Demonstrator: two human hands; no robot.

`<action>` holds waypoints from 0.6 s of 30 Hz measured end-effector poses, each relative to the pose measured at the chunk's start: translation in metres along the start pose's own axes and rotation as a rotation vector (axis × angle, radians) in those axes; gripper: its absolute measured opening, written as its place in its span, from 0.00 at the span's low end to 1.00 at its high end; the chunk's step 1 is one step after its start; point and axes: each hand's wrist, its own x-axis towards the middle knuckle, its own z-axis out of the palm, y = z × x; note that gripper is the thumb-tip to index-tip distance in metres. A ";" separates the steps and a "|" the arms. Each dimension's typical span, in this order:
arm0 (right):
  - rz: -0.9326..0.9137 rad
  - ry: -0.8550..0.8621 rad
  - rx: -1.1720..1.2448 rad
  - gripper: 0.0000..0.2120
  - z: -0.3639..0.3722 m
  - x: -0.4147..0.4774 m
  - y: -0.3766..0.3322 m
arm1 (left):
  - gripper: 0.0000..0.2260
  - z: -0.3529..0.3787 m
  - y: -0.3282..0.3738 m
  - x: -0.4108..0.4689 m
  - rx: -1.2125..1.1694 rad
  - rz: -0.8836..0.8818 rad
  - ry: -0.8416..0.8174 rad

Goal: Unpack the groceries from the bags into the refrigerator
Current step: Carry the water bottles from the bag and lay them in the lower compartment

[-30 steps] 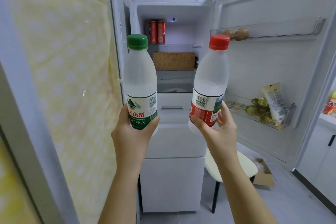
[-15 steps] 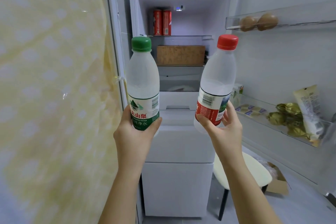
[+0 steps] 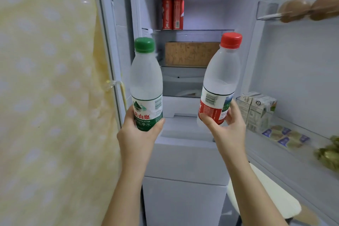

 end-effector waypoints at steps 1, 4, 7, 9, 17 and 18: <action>0.003 -0.005 0.001 0.30 0.000 0.006 0.006 | 0.24 0.006 -0.004 0.004 0.003 -0.008 0.008; 0.013 -0.009 0.001 0.31 0.001 0.022 0.022 | 0.24 0.021 -0.016 0.012 0.015 -0.034 0.025; 0.037 -0.020 0.000 0.31 0.003 0.035 0.037 | 0.23 0.035 -0.028 0.019 0.016 -0.067 0.021; 0.053 -0.021 -0.007 0.31 0.005 0.043 0.047 | 0.23 0.044 -0.033 0.026 0.008 -0.079 0.010; 0.130 -0.009 -0.037 0.34 0.019 0.078 0.101 | 0.25 0.087 -0.072 0.065 0.007 -0.114 -0.032; 0.144 -0.007 -0.040 0.34 0.023 0.083 0.109 | 0.24 0.093 -0.080 0.072 0.012 -0.121 -0.039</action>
